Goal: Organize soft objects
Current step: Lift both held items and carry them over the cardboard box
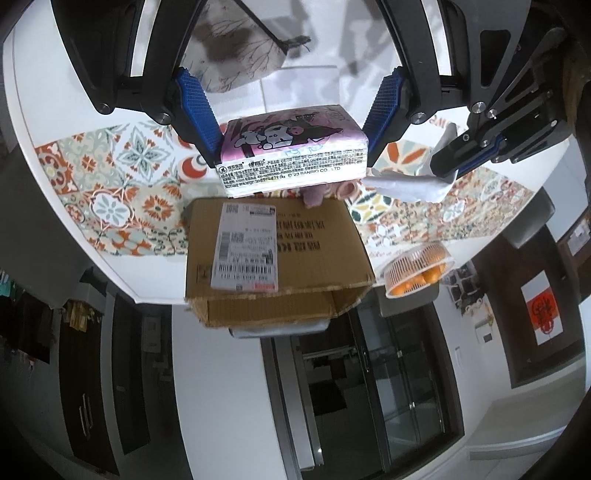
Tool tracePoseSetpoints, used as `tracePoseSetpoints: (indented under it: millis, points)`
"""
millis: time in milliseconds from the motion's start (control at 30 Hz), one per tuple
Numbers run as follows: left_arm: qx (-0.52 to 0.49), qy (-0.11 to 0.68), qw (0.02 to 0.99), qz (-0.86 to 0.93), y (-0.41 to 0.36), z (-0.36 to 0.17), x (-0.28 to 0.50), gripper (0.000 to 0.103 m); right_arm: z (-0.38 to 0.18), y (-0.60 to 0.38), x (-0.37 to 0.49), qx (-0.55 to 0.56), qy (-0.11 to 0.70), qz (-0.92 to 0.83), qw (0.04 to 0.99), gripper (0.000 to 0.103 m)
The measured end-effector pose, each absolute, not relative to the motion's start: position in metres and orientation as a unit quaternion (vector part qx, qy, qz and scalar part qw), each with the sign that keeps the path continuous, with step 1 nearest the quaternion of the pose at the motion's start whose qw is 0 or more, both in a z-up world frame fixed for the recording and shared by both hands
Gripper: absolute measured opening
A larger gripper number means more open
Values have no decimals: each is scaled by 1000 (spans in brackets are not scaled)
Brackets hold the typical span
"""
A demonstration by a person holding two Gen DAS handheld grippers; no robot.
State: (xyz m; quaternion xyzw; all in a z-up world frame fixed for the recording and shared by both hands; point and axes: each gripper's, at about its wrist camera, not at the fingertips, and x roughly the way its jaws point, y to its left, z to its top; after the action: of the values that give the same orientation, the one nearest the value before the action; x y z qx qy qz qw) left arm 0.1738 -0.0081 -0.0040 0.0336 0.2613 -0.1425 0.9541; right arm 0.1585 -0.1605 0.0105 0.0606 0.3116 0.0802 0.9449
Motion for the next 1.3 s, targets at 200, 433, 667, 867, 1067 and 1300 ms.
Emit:
tracePoseSetpoints:
  millis: [200,433,667,867,1067,1300]
  points:
    - [32,244,959,-143,-9,16,177,8,31,-162,160,61,293,80,951,75]
    - [37,220,963,-148,-14,38,185,8,52,-165,163,62,270,79,958,75]
    - [38,199,968,-149,-17,56,197,8,73,-168,173,58,244,75,965,75]
    - [45,178,972,-146,-19,72,215,8,87,-171,188,64,230,78,968,75]
    - [49,161,976,-140,-22,84,234,8,100,-173,208,64,215,78,971,75]
    - [49,152,978,-137,-25,90,263,8,107,-175,235,63,208,76,973,75]
